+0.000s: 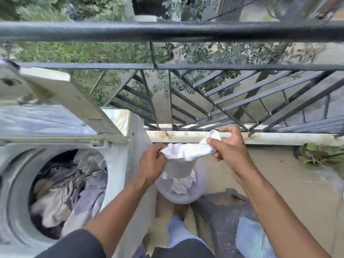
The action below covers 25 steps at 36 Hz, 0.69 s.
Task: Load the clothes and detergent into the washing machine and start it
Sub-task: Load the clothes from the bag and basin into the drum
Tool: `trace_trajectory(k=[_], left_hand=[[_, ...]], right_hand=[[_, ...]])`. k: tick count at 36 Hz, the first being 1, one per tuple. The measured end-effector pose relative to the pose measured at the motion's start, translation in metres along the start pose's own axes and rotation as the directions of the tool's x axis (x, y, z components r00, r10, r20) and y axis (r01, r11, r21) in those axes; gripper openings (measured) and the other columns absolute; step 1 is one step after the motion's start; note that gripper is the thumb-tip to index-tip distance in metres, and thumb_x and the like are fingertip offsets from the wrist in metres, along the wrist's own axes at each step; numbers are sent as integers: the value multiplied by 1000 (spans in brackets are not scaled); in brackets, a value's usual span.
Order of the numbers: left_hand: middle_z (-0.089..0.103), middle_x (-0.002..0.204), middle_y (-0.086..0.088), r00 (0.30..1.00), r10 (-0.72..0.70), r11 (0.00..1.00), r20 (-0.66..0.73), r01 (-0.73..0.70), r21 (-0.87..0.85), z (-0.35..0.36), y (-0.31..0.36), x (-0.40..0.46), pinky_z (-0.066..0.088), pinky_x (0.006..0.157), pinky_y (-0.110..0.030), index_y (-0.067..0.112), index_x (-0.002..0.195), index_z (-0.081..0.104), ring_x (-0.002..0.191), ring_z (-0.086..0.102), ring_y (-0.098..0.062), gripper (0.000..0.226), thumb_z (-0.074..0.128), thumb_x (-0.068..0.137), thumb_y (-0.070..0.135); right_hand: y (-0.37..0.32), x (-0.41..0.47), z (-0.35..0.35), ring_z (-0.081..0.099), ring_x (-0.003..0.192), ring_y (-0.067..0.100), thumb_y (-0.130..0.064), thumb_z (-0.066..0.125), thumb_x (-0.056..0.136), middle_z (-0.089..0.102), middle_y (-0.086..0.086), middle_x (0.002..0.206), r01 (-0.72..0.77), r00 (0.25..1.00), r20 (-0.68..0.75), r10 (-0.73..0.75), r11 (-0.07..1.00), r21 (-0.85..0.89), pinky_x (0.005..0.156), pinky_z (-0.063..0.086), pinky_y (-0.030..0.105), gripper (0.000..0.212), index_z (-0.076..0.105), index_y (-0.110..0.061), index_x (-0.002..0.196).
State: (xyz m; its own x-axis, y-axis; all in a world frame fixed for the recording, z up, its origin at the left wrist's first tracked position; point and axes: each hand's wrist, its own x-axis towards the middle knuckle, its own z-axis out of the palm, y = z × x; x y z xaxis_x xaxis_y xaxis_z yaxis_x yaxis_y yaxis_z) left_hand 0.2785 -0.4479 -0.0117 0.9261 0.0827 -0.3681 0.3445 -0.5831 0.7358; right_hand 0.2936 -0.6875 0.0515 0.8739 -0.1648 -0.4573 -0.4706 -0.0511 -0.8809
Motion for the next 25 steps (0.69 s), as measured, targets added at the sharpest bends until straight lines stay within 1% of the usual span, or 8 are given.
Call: trace_trajectory(k=[4,9,11,14,17,20,22,25], left_hand=[[66,83,3,988,120,992,97,-122,16,-33,30,7,53,78,-45,20,87,68,85,65,-27,18,51,91,20],[60,66,23,934,276,958,225,-250,-138,-61,84,-10,41,61,-16,24,78,62,64,52,4,21,53,95,14],[62,64,25,928,306,941,213,-260,-218,-69,104,-19,41,61,-12,26,76,61,62,54,7,21,53,89,12],[58,70,9,905,380,894,190,-307,-326,-82,123,-27,38,71,-33,21,70,58,71,52,-14,19,50,86,14],[48,72,-2,888,427,863,169,-345,-368,-96,130,-28,31,75,-41,14,67,50,72,44,-21,14,50,80,20],[54,73,1,879,458,859,132,-399,-322,-114,125,-30,35,74,-42,14,71,53,72,48,-20,20,58,77,33],[65,85,0,880,460,865,119,-414,-284,-126,115,-33,45,77,-45,18,88,61,80,59,-23,26,65,75,41],[71,109,-2,866,478,867,147,-437,-241,-139,90,-41,56,91,-57,33,115,62,102,68,-31,39,76,82,49]], right_hand=[[11,-12,-1,62,99,20,-46,80,82,61,-6,124,129,991,9,-133,937,-325,88,52,41,68,34,-53,132],[18,-25,20,53,111,10,-62,84,65,45,-12,137,328,939,251,-234,823,-463,83,45,27,95,26,-71,140],[21,-28,31,50,104,10,-72,79,64,46,-11,121,373,924,292,-246,746,-552,75,41,21,87,28,-72,135],[16,-26,47,57,95,20,-80,61,75,55,-6,105,397,918,292,-269,650,-648,65,42,28,52,50,-53,118],[2,-27,51,63,82,27,-66,54,89,62,-3,84,406,912,230,-340,663,-629,62,45,36,32,61,-35,89],[-14,-36,45,63,66,6,-53,60,95,67,-13,71,411,912,222,-346,755,-512,55,47,29,23,64,-36,80],[-26,-47,43,53,52,-3,-47,62,96,59,-21,58,410,910,234,-343,830,-378,50,40,14,25,63,-39,73],[-46,-66,45,46,56,4,-39,63,92,51,-14,60,412,905,224,-362,876,-251,57,43,28,23,64,-22,76]])
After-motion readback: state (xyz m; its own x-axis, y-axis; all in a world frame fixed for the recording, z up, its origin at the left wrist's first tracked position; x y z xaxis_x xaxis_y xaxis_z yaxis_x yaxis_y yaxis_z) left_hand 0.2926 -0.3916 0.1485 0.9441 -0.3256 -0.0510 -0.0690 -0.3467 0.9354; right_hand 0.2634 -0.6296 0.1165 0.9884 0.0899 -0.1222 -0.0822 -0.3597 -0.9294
